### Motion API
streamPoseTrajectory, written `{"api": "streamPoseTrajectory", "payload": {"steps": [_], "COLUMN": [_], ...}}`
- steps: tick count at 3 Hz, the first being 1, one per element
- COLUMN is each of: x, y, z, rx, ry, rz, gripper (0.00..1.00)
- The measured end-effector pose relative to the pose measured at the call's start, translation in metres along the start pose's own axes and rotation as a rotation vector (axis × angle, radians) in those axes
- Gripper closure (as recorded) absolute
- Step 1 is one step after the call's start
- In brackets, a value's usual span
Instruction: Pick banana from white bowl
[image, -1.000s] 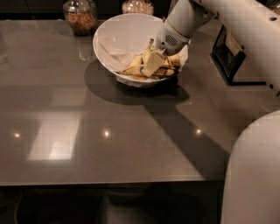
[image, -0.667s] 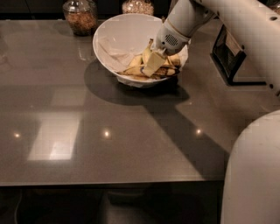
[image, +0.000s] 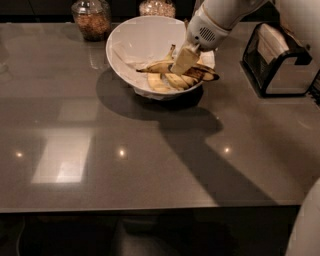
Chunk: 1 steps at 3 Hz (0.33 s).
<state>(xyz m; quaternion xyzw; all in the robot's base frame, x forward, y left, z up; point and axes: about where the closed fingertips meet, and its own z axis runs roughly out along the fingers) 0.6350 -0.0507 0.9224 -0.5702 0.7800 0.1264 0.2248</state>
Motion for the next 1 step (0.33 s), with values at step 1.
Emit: {"api": "streamPoseTrajectory", "payload": {"steps": [1], "x": [0.0009], "y": [0.0024], "z": [-0.0243], "rx": [0.049], "ry": [0.01], "rz": [-0.022], "gripper": [1.0]}}
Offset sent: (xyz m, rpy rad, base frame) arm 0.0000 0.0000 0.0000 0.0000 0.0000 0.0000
